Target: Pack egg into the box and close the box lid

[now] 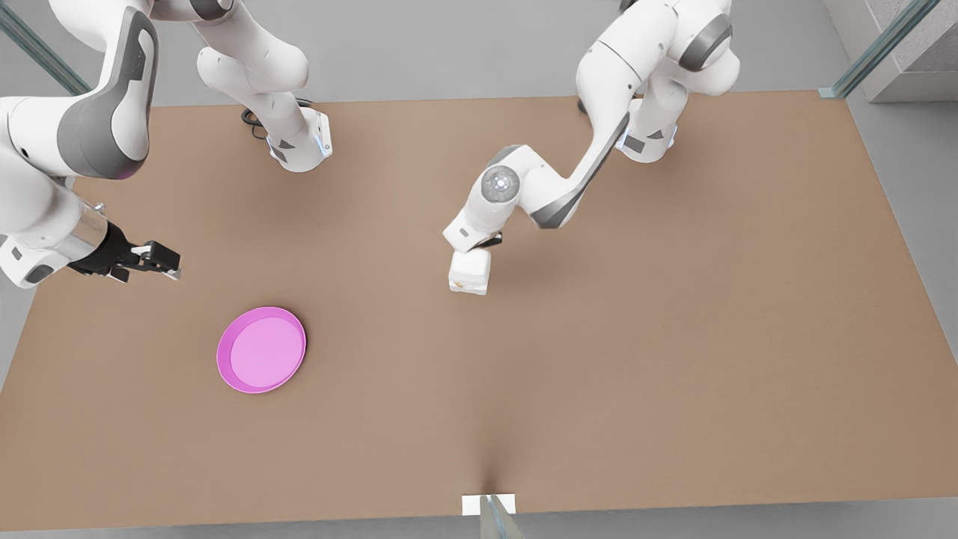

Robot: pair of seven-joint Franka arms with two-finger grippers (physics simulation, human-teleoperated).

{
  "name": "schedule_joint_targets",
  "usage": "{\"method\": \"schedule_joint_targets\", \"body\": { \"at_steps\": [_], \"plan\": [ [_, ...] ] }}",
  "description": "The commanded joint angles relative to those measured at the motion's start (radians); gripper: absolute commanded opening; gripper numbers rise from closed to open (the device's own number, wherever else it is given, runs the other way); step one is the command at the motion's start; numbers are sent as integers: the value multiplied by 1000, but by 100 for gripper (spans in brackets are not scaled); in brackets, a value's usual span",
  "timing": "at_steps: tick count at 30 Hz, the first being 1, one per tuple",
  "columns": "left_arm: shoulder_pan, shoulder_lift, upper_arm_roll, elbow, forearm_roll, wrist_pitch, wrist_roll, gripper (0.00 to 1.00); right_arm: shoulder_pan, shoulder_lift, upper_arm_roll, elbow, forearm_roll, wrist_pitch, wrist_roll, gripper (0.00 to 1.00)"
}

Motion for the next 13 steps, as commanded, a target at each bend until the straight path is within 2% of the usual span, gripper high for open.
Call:
{"method": "schedule_joint_targets", "body": {
  "at_steps": [1, 2, 3, 4, 6, 8, 9, 13],
  "plan": [
    [63, 7, 31, 124, 3, -241, 74, 56, 1, 0, 0, 0, 0, 0, 0, 100],
    [129, -24, 152, 246, 37, -424, 91, 100, 1, 1, 0, 0, 0, 0, 0, 100],
    [129, -52, 318, 251, 37, -421, 157, 100, 3, 1, 0, -2, 0, 2, 3, 100],
    [131, -68, 425, 251, 44, -419, 438, 100, 4, 1, 2, -3, 0, 2, 8, 100],
    [131, -104, 467, 249, 75, -436, 541, 100, 3, 1, 2, -3, 0, 2, 8, 100],
    [376, -168, 185, 206, 147, -393, 539, 100, 1, 1, 0, -3, 0, 2, 8, 100],
    [396, -223, 168, 119, 149, -277, 535, 100, 1, 1, 0, -5, 0, 0, 8, 100],
    [396, -223, 169, 119, 152, -280, 536, 100, 1, -31, 0, -49, -28, 3, 9, 100]
  ]
}}
